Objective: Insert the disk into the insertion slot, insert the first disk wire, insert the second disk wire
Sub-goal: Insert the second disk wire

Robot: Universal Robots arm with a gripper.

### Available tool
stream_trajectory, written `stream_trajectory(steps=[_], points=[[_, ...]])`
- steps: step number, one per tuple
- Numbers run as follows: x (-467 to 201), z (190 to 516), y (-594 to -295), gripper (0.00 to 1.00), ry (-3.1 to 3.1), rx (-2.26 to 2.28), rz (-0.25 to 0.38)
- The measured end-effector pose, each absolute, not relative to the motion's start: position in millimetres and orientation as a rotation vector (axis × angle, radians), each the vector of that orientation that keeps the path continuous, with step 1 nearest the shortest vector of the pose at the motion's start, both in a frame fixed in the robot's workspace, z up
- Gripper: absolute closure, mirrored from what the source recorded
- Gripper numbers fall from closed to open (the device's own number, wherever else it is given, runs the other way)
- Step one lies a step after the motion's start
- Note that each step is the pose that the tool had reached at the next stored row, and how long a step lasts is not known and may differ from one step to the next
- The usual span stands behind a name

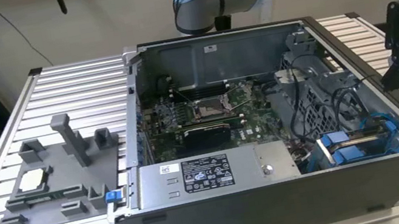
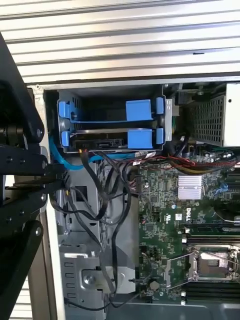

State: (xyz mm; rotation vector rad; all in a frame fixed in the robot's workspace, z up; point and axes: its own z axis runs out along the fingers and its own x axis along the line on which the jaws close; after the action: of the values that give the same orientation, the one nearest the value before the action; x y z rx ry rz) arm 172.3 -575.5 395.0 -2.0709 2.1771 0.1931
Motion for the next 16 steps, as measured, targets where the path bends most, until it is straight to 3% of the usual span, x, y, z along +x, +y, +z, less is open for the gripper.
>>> stream_trajectory(steps=[16], points=[[133.0, 398.6, -575.5, 1.00, 2.174, -2.069, 0.187]])
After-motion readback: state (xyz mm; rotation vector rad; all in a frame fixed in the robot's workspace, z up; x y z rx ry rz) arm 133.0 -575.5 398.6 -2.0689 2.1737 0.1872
